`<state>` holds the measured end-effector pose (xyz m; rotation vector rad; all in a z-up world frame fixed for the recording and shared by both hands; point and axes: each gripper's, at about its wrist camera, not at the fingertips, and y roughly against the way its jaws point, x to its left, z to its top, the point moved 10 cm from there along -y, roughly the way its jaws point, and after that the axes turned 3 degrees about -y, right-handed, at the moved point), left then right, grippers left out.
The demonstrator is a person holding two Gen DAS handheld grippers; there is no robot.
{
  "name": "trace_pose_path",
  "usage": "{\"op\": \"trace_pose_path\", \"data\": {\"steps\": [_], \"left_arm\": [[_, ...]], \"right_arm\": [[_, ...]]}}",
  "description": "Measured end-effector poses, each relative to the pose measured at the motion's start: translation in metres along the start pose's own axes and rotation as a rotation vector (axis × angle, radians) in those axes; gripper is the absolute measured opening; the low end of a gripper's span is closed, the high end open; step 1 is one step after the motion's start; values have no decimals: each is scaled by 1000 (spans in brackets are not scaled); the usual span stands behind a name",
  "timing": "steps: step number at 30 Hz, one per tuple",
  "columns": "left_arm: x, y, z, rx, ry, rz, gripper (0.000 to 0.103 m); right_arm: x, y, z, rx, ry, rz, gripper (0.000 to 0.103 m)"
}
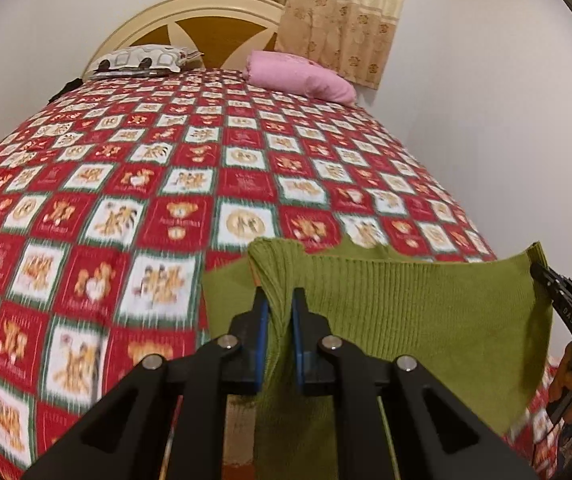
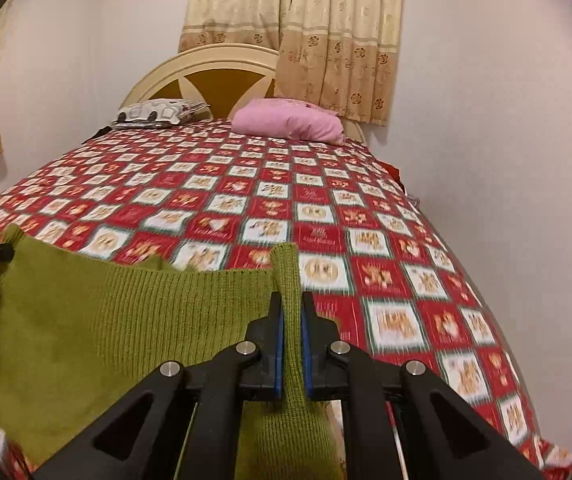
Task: Fold small clothes
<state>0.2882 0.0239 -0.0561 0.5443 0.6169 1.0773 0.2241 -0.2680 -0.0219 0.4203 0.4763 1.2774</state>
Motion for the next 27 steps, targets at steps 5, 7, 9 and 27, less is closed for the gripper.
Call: {"op": "trace_pose_path", "data": {"steps": [5,7,9,27], "left_arm": [[17,-57,10,13,15,91,11],[21,-81,-1,45,24,122,11],[25,-99,-12,77,34,141,11],[53,-73,-21,111,54,264,63]], "right_arm": [[4,-69,-5,39,21,-58,6],[4,-96,-18,77,25,-74,6],[5,-119,-35,116,45,-93,6],[-17,-57,-23,39,-30,-129,16]]}}
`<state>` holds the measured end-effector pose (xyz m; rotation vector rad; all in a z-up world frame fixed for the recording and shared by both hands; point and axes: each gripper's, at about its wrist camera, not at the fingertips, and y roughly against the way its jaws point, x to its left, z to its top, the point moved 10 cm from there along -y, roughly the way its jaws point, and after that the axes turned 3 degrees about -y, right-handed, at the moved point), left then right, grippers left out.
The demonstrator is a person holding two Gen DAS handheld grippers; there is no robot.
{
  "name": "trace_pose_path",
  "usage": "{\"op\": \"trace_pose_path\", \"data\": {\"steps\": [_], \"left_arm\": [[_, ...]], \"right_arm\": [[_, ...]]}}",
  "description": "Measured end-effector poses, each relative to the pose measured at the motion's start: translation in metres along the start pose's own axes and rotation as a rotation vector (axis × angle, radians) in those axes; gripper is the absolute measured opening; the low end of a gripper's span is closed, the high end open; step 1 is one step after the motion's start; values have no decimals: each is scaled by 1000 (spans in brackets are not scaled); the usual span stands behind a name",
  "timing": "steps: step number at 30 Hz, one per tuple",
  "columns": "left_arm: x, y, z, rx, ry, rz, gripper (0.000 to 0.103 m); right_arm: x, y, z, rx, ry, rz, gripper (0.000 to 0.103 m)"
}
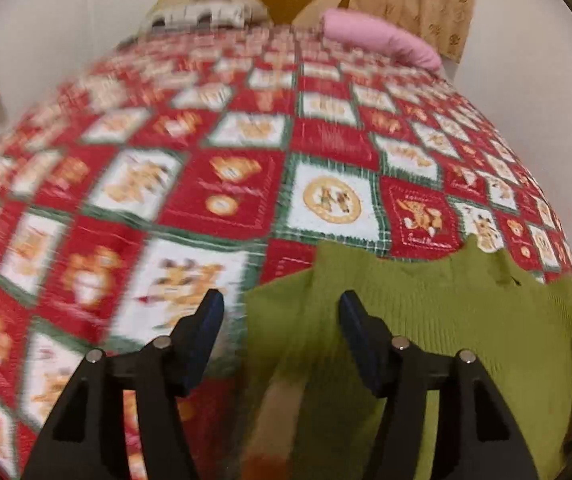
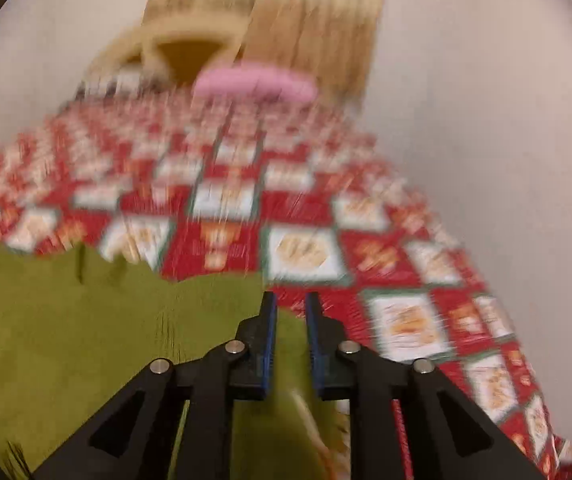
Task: Fold small clothes
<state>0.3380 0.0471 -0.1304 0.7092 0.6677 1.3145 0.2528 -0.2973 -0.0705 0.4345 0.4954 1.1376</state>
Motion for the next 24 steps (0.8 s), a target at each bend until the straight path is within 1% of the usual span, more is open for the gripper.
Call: {"op": "trace_pose_path", "data": {"steps": [2,3,4,5,7,9,11,13,15,18,21,24], "left_arm": [[-1,19,-9,-24,-75,44,63],[-4,26,-15,-22,-95,42,63],[-9,35,-24,-20,-107,22,63],[-14,43,-32,-17,-110,5,63],[-23,56,-47,-17,-122,1,63],[-34,68,-58,-28,-140,-5,63],[-46,78,-69,-44,-166,-6,63],[-58,84,-77,-65,-190,0,63],[-67,83,-85,-54,-200,-5,63],[-79,74,-95,-37,-204,-8,63],[-84,71,-97,-66,-234,45,67],[-86,68,-96,-83,-249,73,71]], "right_arm": [[3,24,-6,-4,9,29,16],[9,37,-14,9,14,60,16],[14,48,-24,23,16,79,16],[18,55,-31,33,16,89,16],[29,77,-50,54,11,117,16],[37,92,-59,47,14,122,16],[47,106,-67,24,53,108,16],[57,106,-76,35,73,116,16],[62,99,-89,78,49,137,16],[59,85,-103,125,19,114,16],[55,70,-119,170,-10,107,16],[53,64,-124,189,-39,127,18]]}}
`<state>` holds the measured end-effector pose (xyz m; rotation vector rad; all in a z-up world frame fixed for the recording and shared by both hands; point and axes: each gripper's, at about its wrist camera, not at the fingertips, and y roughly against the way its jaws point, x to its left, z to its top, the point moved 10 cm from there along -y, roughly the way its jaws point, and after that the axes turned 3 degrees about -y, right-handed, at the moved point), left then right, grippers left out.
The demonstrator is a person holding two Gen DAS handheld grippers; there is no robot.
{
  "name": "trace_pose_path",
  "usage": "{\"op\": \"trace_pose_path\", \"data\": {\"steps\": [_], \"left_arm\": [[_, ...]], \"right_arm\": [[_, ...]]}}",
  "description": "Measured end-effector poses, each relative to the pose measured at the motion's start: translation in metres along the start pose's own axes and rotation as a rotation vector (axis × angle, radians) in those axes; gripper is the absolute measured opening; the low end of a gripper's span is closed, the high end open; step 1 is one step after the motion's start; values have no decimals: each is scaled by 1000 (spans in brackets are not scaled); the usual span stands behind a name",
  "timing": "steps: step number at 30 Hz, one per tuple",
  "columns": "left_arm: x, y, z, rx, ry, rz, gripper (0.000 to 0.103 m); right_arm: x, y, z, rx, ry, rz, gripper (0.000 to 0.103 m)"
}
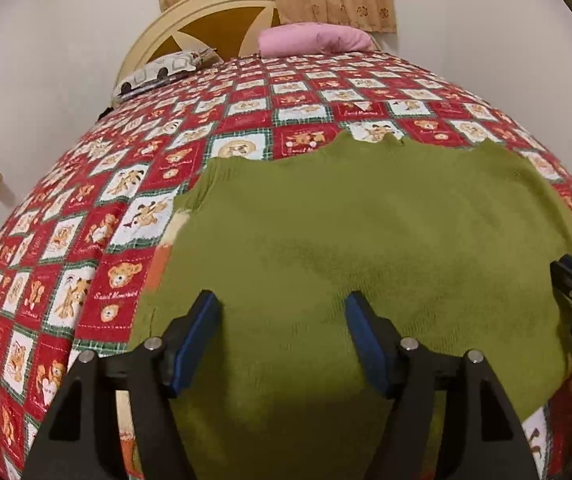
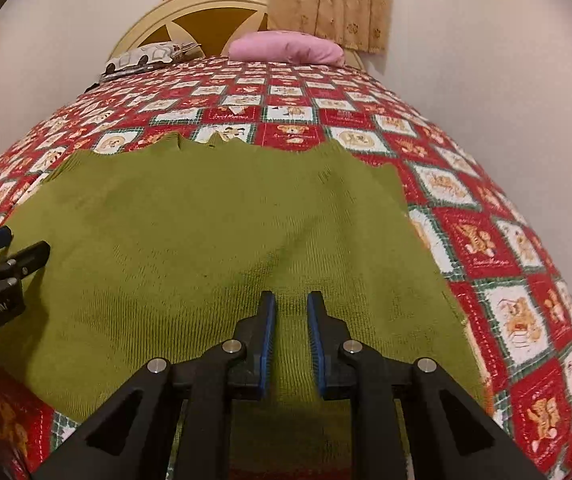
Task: Fold small clothes
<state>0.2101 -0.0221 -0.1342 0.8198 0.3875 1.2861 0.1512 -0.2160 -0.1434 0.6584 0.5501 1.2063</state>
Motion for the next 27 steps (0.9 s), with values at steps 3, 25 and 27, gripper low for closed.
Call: {"op": "trace_pose_path", "data": {"steps": [3,25,27], "left_arm": [[3,-6,-2,-6,13,23,81],[15,-18,-8,8,92,17,103],[15,-18,-8,7,93,15,103]], "right_arm": [[1,1,-2,-2,5,-5,18],[-46,3,-9,-13,-117,-51,21],[-49,3,-9,-14,-141,-23,21]]}}
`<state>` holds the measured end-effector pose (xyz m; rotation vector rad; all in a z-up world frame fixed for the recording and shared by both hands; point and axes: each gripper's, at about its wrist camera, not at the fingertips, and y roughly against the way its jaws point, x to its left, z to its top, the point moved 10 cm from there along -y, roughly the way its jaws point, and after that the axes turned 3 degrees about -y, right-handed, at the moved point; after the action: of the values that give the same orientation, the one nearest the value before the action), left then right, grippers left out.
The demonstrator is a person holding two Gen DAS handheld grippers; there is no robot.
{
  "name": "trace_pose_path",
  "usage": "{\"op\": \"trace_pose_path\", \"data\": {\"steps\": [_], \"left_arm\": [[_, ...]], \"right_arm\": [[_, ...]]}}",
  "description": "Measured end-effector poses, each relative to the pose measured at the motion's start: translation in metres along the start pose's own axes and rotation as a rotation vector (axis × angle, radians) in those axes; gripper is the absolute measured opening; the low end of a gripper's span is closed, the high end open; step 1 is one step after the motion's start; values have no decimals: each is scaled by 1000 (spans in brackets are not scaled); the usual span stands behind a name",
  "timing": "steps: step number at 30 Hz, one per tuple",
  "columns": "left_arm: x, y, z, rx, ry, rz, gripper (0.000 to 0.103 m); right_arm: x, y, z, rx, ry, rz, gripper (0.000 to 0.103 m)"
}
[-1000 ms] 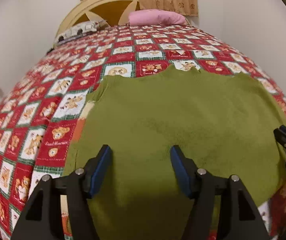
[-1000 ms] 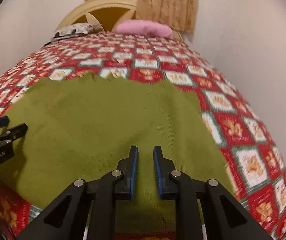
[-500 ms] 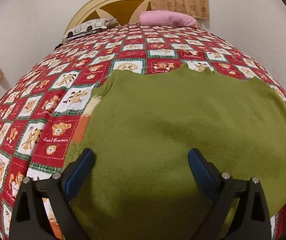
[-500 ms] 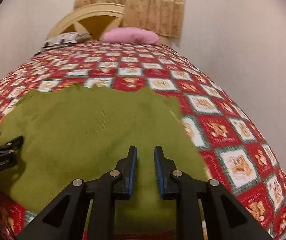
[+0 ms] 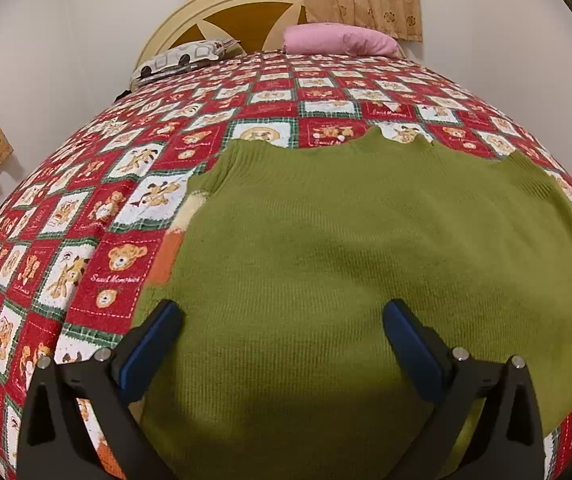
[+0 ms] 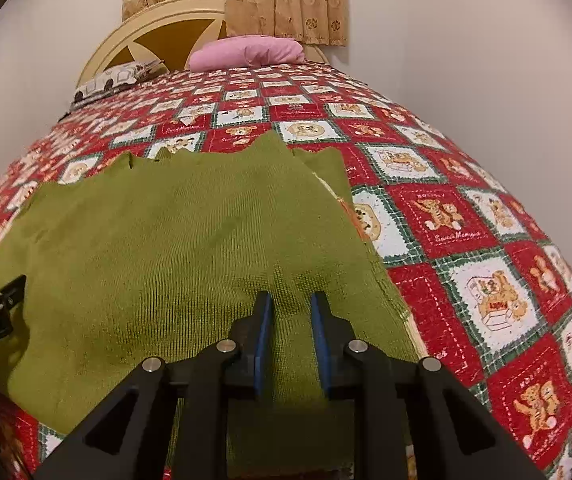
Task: Fold small clothes
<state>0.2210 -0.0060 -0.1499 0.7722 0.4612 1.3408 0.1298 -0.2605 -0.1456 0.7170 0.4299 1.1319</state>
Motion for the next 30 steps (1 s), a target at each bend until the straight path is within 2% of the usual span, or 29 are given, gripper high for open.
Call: {"op": "trace_pose_path", "data": {"steps": [7,11,13,17,20,24,25,30], "left_arm": [[10,13,-8,5,73,-75,103],[40,35,-37,-1,178,-90,103],[55,38,-49,10,230,-86,103],[79,40,-66,32,345,-124,103],[76,40,-66,29,383,-181,103],[45,52,-58,29,450,-403,103],[38,52,-57,34,459,-433,103],[27,39,-46,27,446,-383,103]], "right_arm": [[-1,0,0,-2,-15,19,22],[-1,0,0,-3,-20,25,22],[-1,1,0,-3,-20,25,22],[-1,1,0,-4,-21,26,22],[-1,1,0,-4,-21,27,22],[-1,1,0,-5,-21,27,22],[-1,1,0,-5,-21,28,22],[-1,2,-1,-6,-21,28,22]]}}
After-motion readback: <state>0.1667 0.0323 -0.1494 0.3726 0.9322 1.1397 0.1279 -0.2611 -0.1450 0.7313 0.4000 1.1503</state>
